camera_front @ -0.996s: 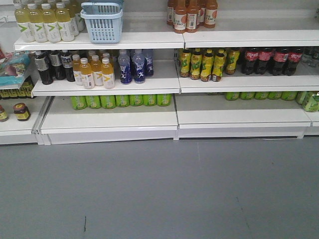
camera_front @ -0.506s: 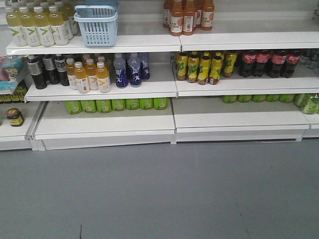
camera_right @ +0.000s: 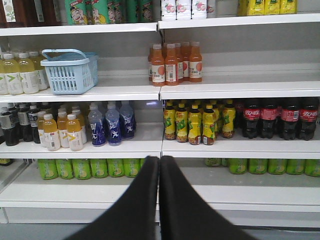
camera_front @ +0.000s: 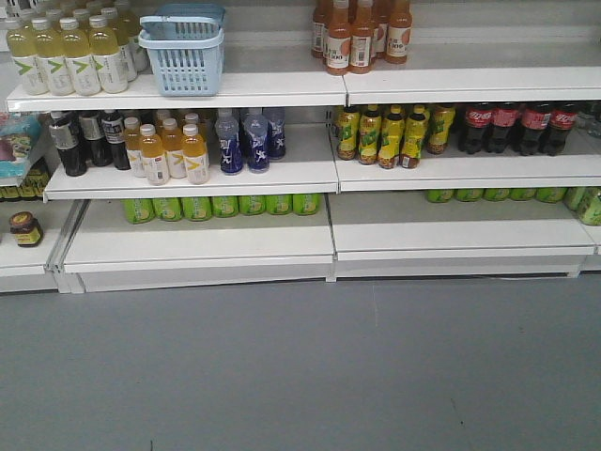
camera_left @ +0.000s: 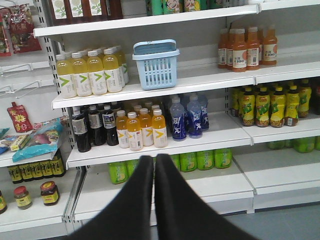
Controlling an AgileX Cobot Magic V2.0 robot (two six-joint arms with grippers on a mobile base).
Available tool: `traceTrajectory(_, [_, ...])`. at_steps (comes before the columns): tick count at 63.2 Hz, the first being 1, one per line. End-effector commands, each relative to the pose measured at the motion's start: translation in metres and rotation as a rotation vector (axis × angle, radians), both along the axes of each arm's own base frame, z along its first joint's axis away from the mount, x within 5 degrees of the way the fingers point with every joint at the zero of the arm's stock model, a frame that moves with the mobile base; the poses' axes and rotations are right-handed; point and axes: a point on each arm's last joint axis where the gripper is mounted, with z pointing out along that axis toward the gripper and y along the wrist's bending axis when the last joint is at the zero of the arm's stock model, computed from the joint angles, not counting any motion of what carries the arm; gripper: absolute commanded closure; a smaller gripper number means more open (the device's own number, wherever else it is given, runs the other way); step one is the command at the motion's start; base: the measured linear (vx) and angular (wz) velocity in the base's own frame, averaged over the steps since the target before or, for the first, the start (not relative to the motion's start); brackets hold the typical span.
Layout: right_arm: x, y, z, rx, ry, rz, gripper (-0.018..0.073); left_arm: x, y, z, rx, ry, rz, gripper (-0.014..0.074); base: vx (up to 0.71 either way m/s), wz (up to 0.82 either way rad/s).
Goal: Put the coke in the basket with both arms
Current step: 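Drive the base toward the shelf holding the light-blue basket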
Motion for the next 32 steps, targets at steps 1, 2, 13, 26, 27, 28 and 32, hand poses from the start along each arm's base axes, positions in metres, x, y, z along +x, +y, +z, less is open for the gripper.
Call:
traceTrajectory(1, [-0.0011,0.0001,0.0043,0.0,-0.085,0.001,0.0569,-0.0017,-0.0008,0.0087,-0.004,-0.099,-0.01,0.0602,0.05,0.03])
traceTrajectory(2, [-0.0011,0.0001,0.0043,0.0,-0.085,0.001,0.0569,-0.0017,-0.0008,0.0087,-0.004,-0.099,-0.01,0.0602,0.05,0.02])
traceTrajectory(13, [-0.0011,0.0001,0.0043,0.0,-0.085,0.001,0.0569,-0.0017,-0.0008,0.0087,-0.004,-0.099,-0.01,0.0602,0.04,0.01])
traceTrajectory(26, [-0.0011,0.0001,0.0043,0.0,-0.085,0.001,0.0569,-0.0017,-0.0008,0.0087,-0.004,-0.099,-0.01,0.0602,0.06,0.0])
traceTrajectory(27, [-0.0011,0.0001,0.0043,0.0,-0.085,0.001,0.0569,-0.0017,-0.0008,0.0087,-0.004,-0.099,-0.01,0.0602,0.07,0.02])
traceTrajectory(28, [-0.0011,0.0001,0.0043,0.0,-0.085,0.001,0.0569,-0.0017,-0.0008,0.0087,-0.004,-0.099,-0.01,0.0602,0.08,0.02])
traceTrajectory(32, [-0.0011,0.0001,0.0043,0.0,-0.085,0.001,0.0569,-0.0017,-0.0008,0.0087,-0.004,-0.099,-0.01,0.0602,0.08,0.02])
